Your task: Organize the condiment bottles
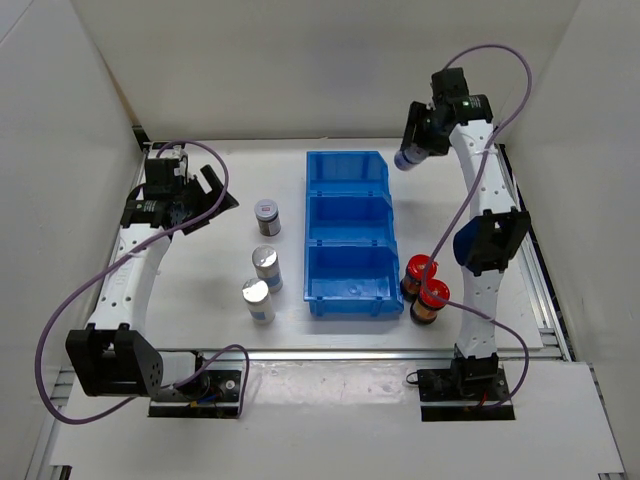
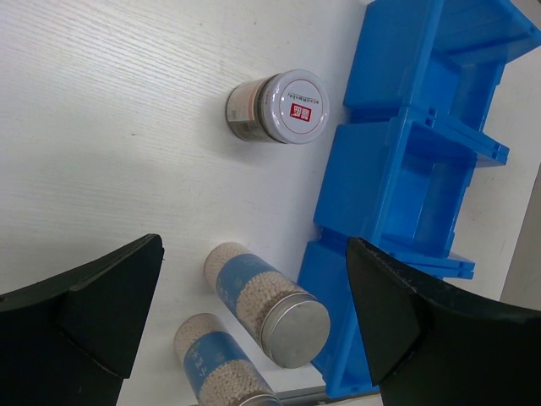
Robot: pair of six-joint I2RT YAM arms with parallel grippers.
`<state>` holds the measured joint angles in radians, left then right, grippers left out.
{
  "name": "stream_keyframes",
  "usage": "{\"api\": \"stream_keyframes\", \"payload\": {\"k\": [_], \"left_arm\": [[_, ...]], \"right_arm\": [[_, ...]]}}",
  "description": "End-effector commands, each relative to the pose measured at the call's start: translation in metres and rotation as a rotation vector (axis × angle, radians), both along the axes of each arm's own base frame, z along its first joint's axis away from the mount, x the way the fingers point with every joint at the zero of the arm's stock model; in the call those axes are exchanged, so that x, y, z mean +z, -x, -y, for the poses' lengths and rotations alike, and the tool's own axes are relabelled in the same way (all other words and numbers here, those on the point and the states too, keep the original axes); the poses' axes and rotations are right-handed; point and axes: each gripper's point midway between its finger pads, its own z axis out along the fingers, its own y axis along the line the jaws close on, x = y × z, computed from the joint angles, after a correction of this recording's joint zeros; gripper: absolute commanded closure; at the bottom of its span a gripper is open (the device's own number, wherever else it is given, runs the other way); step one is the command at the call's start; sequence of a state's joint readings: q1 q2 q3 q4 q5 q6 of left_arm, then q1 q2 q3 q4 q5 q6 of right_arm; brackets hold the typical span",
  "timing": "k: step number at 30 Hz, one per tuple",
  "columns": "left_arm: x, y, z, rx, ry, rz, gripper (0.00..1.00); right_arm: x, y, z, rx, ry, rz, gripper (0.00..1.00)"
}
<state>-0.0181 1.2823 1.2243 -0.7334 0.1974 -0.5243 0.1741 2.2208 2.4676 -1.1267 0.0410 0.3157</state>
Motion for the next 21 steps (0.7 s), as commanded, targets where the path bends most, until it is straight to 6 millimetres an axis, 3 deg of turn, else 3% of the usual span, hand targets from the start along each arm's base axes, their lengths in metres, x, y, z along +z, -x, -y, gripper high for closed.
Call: {"api": "stream_keyframes", "payload": {"k": [1, 5, 11, 15, 19, 21], "left_arm": [[0.014, 0.007, -0.001, 0.010, -0.007, 0.048, 0.00], [0.010, 0.008, -0.001, 0.010, -0.007, 0.039, 0.00], [0.011, 0.006, -0.003, 0.011, -0.020, 0.050, 0.00], [0.008, 0.005, -0.004, 0.018, -0.026, 0.041, 0.00], [0.010, 0.001, -0.004, 0.012, -0.033, 0.052, 0.00], [0.008, -0.002, -0.004, 0.012, -0.033, 0.052, 0.00]], "right_arm": [[0.057, -0.006, -0.056, 0.138, -0.170, 0.158, 1.00], [0.041, -0.007, -0.093, 0.211, -0.210, 0.134, 1.00], [0.004, -0.001, -0.124, 0.299, -0.187, 0.065, 1.00], [-0.028, -0.005, -0.125, 0.291, -0.146, 0.014, 1.00], [-0.059, -0.007, -0.103, 0.227, -0.028, -0.042, 0.99], [-0.064, -0.009, -0.099, 0.204, -0.010, -0.048, 0.96]]}}
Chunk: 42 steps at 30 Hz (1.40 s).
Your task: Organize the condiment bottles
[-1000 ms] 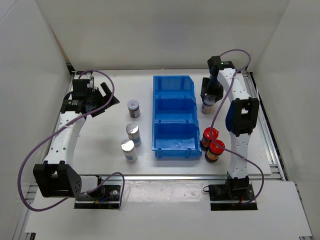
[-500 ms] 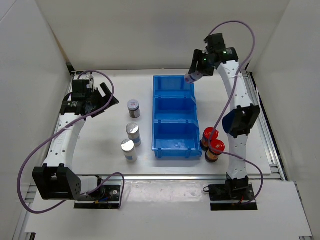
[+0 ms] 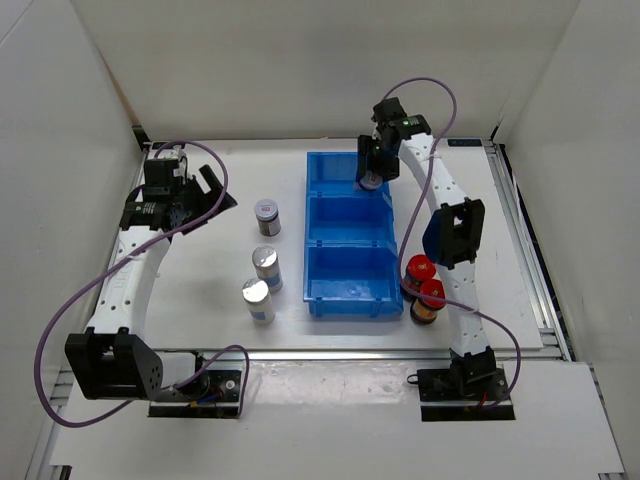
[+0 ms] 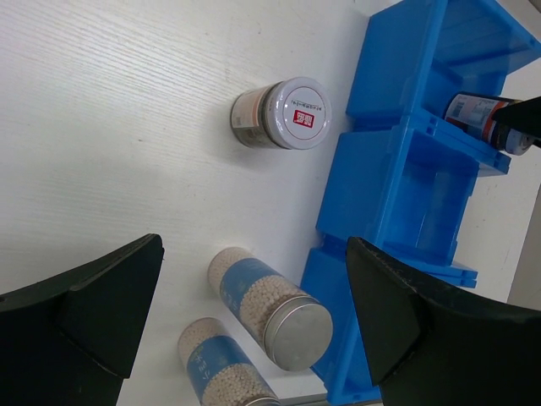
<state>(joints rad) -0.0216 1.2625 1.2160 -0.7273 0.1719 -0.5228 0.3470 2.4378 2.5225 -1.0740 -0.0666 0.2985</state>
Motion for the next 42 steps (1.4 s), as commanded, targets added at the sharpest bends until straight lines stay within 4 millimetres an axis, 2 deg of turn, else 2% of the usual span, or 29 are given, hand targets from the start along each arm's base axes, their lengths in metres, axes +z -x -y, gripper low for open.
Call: {"api": "stream_keyframes", "payload": {"k": [1, 7, 8, 9, 13, 14, 16, 17, 18, 19, 20, 21, 22, 24, 25, 27, 28, 29, 30, 32, 35, 36, 37, 38, 40, 41, 42], "left_arm": [[0.005, -0.003, -0.001, -0.003, -0.015, 0.034, 0.00], [-0.001, -0.010, -0.001, -0.003, -0.015, 0.025, 0.00], [0.000, -0.012, -0.001, -0.008, -0.022, 0.035, 0.00], [-0.007, -0.012, -0.001, -0.009, -0.022, 0.017, 0.00], [-0.011, -0.018, 0.001, -0.018, -0.014, 0.016, 0.00], [-0.015, -0.016, 0.000, -0.032, -0.030, 0.009, 0.00], [-0.016, -0.016, 0.000, -0.041, -0.040, 0.011, 0.00], [-0.020, -0.014, -0.001, -0.047, -0.047, 0.002, 0.00], [-0.020, -0.014, -0.001, -0.047, -0.047, 0.002, 0.00], [-0.018, -0.015, 0.001, -0.062, -0.046, 0.015, 0.00], [-0.020, -0.015, 0.003, -0.079, -0.044, 0.021, 0.00], [-0.020, -0.015, 0.003, -0.080, -0.044, 0.021, 0.00], [-0.017, -0.017, 0.007, -0.110, -0.035, 0.039, 0.00], [-0.017, -0.024, 0.012, -0.144, -0.029, 0.060, 0.00], [-0.012, -0.028, 0.018, -0.181, -0.015, 0.083, 0.00], [-0.014, -0.036, 0.024, -0.219, 0.002, 0.097, 0.00], [-0.008, -0.043, 0.030, -0.254, 0.017, 0.133, 0.00], [-0.010, -0.047, 0.032, -0.262, 0.024, 0.135, 0.00], [-0.014, -0.053, 0.035, -0.286, 0.033, 0.134, 0.00], [-0.012, -0.064, 0.039, -0.311, 0.037, 0.161, 0.00], [-0.017, -0.080, 0.055, -0.377, 0.009, 0.163, 0.00], [-0.017, -0.085, 0.058, -0.384, -0.008, 0.167, 0.00], [-0.016, -0.099, 0.061, -0.379, -0.023, 0.171, 0.00], [-0.020, -0.102, 0.069, -0.394, -0.050, 0.158, 0.00], [-0.036, -0.115, 0.072, -0.415, -0.123, 0.113, 0.00], [-0.041, -0.117, 0.073, -0.405, -0.141, 0.091, 0.00], [-0.045, -0.122, 0.068, -0.382, -0.163, 0.084, 0.00]], "right_arm": [[0.016, -0.013, 0.015, -0.045, 0.045, 0.073, 0.94], [-0.003, -0.019, 0.017, -0.066, 0.071, 0.054, 0.80], [-0.009, -0.020, 0.018, -0.078, 0.078, 0.045, 0.69], [-0.009, -0.020, 0.018, -0.086, 0.074, 0.042, 0.64], [-0.020, -0.018, 0.014, -0.081, 0.058, 0.013, 0.50], [-0.020, -0.017, 0.012, -0.075, 0.048, 0.009, 0.40], [-0.012, -0.019, 0.011, -0.084, 0.037, 0.023, 0.29], [0.004, -0.019, 0.012, -0.090, 0.033, 0.053, 0.21], [0.014, -0.021, 0.014, -0.107, 0.029, 0.079, 0.09], [0.034, -0.024, 0.018, -0.117, 0.013, 0.120, 0.03], [0.046, -0.028, 0.024, -0.138, -0.002, 0.146, 0.00], [0.056, -0.032, 0.031, -0.152, -0.011, 0.171, 0.00], [0.076, -0.029, 0.032, -0.153, -0.025, 0.206, 0.00], [0.105, -0.030, 0.048, -0.203, -0.054, 0.252, 0.00], [0.126, -0.023, 0.050, -0.203, -0.068, 0.287, 0.00], [0.145, -0.014, 0.056, -0.206, -0.085, 0.312, 0.00], [0.169, -0.003, 0.057, -0.197, -0.111, 0.350, 0.00], [0.163, 0.005, 0.056, -0.186, -0.114, 0.322, 0.00], [0.177, 0.016, 0.055, -0.173, -0.135, 0.336, 0.00], [0.179, 0.033, 0.048, -0.143, -0.179, 0.302, 0.00], [0.166, 0.064, 0.044, -0.101, -0.208, 0.211, 0.00], [0.168, 0.080, 0.042, -0.081, -0.227, 0.182, 0.00], [0.155, 0.091, 0.039, -0.059, -0.220, 0.131, 0.00], [0.151, 0.099, 0.039, -0.055, -0.222, 0.109, 0.00], [0.152, 0.116, 0.042, -0.041, -0.223, 0.091, 0.00], [0.140, 0.125, 0.044, -0.044, -0.212, 0.056, 0.00], [0.147, 0.133, 0.047, -0.043, -0.216, 0.069, 0.00]]}}
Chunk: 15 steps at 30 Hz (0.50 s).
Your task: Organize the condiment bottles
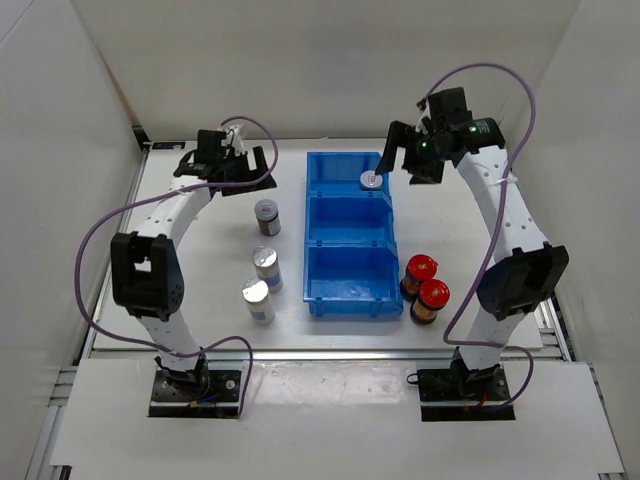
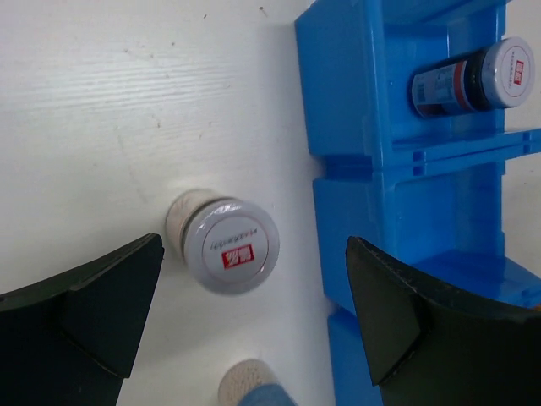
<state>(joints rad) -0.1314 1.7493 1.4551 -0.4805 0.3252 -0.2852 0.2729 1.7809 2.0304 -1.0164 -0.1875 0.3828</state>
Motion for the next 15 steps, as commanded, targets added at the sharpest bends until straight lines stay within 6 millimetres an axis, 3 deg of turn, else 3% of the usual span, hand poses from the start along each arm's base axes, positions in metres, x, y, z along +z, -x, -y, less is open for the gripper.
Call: {"api": "stream_keyframes", "payload": {"k": [1, 6, 15], "left_arm": [[0.003, -0.010, -0.004, 0.006, -0.103, 0.024, 0.00], [-0.017, -0.002, -0.006, -0.008, -0.140, -0.028, 0.00], [-0.054, 0.023, 0.021, -0.084, -0.173, -0.109, 0.00]], "right_arm": [[-0.010, 0.032, 0.003, 0.029, -0.007, -0.080, 0.00], [-0.007, 0.042, 0.014, 0.019, 0.015, -0.059, 0.00], [-0.016, 0.053, 0.025, 0.013, 0.038, -0.109, 0.00]]}}
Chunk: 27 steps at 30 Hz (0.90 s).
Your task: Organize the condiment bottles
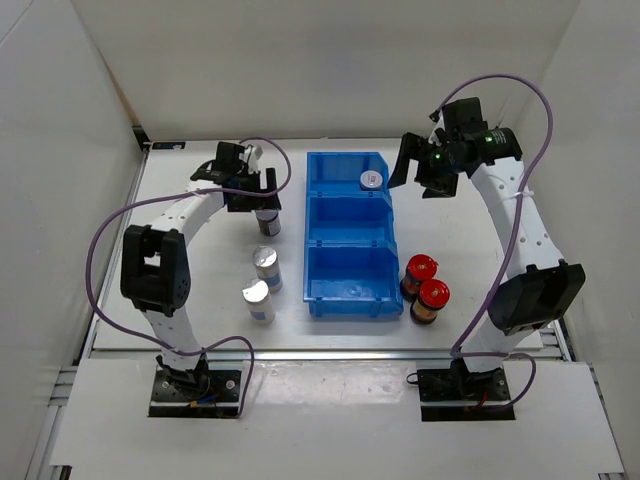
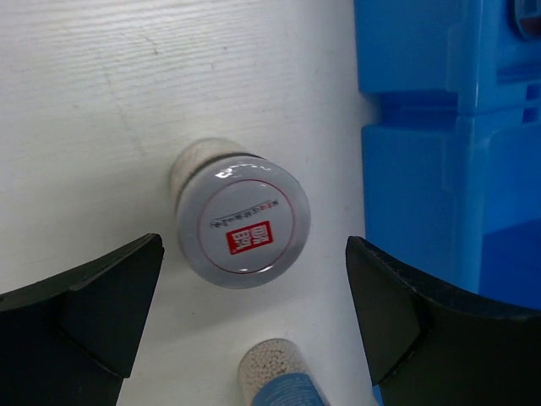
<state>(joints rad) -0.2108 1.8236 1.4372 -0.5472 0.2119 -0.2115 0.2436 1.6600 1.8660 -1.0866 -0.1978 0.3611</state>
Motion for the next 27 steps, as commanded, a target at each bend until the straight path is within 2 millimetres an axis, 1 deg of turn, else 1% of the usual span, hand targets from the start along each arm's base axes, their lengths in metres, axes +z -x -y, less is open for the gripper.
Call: {"api": "stream_keyframes", "payload": {"k": [1, 2, 3, 5, 7, 8, 9, 10, 11, 12, 13, 14, 15, 16, 17, 18, 19, 20, 21, 22, 23, 25, 26, 27], "left_arm": [[0.004, 0.005, 0.014, -0.043, -0.016, 0.013, 0.00], [-0.001, 0.005, 0.014, -0.044, -0.019, 0.003, 0.00], [0.002, 0.004, 0.019, -0.054, -0.017, 0.012, 0.00], [-0.002, 0.004, 0.019, -0.048, -0.037, 0.007, 0.00], [-0.003, 0.002, 0.015, -0.042, -0.063, 0.015, 0.04], [-0.007, 0.004, 0.013, -0.036, -0.073, 0.008, 0.08], [-0.007, 0.003, 0.011, -0.028, -0.082, 0.010, 0.22], [-0.008, 0.002, 0.007, -0.015, -0.099, 0.014, 0.29], [-0.008, 0.001, 0.006, -0.009, -0.106, 0.016, 0.33], [-0.008, 0.001, 0.006, -0.009, -0.106, 0.016, 0.33], [-0.008, 0.001, 0.006, -0.009, -0.106, 0.016, 0.33], [-0.008, -0.001, 0.006, -0.009, -0.106, 0.017, 0.34], [-0.004, -0.004, 0.007, -0.008, -0.103, 0.027, 0.36], [-0.001, -0.006, 0.008, -0.008, -0.100, 0.036, 0.43], [0.003, -0.009, 0.008, -0.007, -0.098, 0.047, 0.45], [0.003, -0.012, 0.009, -0.007, -0.098, 0.047, 0.45], [0.010, -0.016, 0.010, -0.006, -0.093, 0.064, 0.47], [0.005, -0.016, 0.010, -0.014, -0.100, 0.059, 0.48], [0.011, -0.019, 0.011, -0.013, -0.097, 0.072, 0.48], [0.011, -0.019, 0.011, -0.013, -0.097, 0.072, 0.45], [0.011, -0.019, 0.011, -0.013, -0.097, 0.072, 0.45], [0.011, -0.019, 0.011, -0.013, -0.097, 0.072, 0.38], [0.007, -0.017, 0.010, -0.014, -0.100, 0.062, 0.21], [0.007, -0.017, 0.010, -0.014, -0.100, 0.061, 0.10]], "right_arm": [[0.003, 0.008, 0.002, 0.020, 0.004, -0.006, 0.00], [0.003, 0.008, 0.002, 0.020, 0.004, -0.006, 0.00], [0.005, 0.008, 0.005, 0.011, 0.004, -0.006, 0.00], [0.005, 0.008, 0.005, 0.010, 0.004, -0.006, 0.00], [0.004, 0.009, 0.010, 0.009, 0.011, -0.013, 0.00], [0.003, 0.008, 0.011, 0.003, 0.018, -0.011, 0.00], [0.002, 0.011, 0.012, 0.003, 0.019, -0.014, 0.00], [0.006, 0.013, 0.012, 0.003, 0.017, -0.004, 0.00], [-0.001, 0.015, 0.012, 0.003, 0.022, -0.026, 0.00], [0.002, 0.015, 0.016, -0.006, 0.019, -0.016, 0.00], [0.001, 0.018, 0.017, -0.006, 0.020, -0.019, 0.00], [0.001, 0.018, 0.017, -0.006, 0.020, -0.019, 0.00], [0.001, 0.021, 0.017, -0.006, 0.020, -0.020, 0.00], [-0.003, 0.022, 0.018, -0.006, 0.023, -0.031, 0.00], [-0.003, 0.022, 0.018, -0.006, 0.023, -0.031, 0.00], [-0.003, 0.024, 0.021, -0.015, 0.023, -0.032, 0.00], [-0.006, 0.025, 0.021, -0.015, 0.025, -0.041, 0.00], [-0.006, 0.025, 0.021, -0.015, 0.025, -0.041, 0.00], [-0.006, 0.025, 0.021, -0.015, 0.025, -0.041, 0.00], [-0.010, 0.026, 0.022, -0.015, 0.027, -0.052, 0.00], [-0.007, 0.028, 0.022, -0.015, 0.025, -0.043, 0.00], [-0.007, 0.027, 0.025, -0.024, 0.025, -0.043, 0.00], [-0.007, 0.027, 0.025, -0.024, 0.025, -0.043, 0.00], [-0.010, 0.028, 0.025, -0.024, 0.027, -0.053, 0.00]]}}
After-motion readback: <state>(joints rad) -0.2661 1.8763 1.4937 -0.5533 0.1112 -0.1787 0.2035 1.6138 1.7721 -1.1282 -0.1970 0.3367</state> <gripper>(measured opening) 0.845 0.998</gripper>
